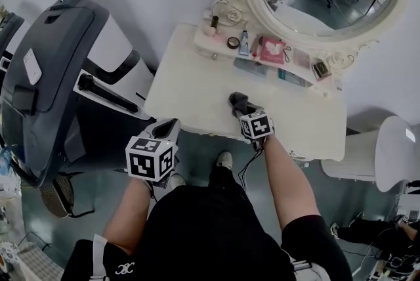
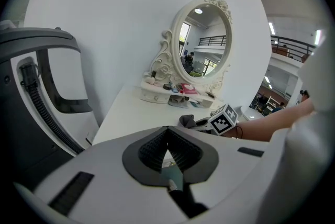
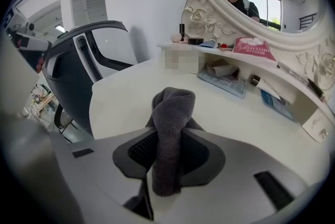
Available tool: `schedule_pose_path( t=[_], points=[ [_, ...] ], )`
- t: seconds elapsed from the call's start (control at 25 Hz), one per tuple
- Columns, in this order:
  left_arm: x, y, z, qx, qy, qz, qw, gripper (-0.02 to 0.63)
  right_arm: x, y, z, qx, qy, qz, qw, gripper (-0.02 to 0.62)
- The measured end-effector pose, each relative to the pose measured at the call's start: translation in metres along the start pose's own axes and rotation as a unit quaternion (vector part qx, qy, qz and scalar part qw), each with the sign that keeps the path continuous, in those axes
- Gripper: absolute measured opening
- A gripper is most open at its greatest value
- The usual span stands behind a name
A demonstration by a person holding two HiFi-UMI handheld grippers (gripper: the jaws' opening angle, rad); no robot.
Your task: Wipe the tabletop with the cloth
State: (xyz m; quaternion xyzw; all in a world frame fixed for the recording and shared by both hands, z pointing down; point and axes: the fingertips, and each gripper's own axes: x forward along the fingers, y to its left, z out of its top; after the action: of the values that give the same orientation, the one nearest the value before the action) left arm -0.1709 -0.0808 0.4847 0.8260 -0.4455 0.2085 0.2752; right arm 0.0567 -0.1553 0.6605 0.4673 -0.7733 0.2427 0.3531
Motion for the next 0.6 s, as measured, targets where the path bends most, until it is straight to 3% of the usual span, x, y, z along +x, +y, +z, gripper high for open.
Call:
schedule_pose_path(
  t=[0.6],
  points=[
    [0.091,-0.041,0.028,-0.037,0.018,0.07,0.9967,0.006,0.047,-0.096,0.068,-0.085,0.002,0.08,0.993,0.11]
  ],
)
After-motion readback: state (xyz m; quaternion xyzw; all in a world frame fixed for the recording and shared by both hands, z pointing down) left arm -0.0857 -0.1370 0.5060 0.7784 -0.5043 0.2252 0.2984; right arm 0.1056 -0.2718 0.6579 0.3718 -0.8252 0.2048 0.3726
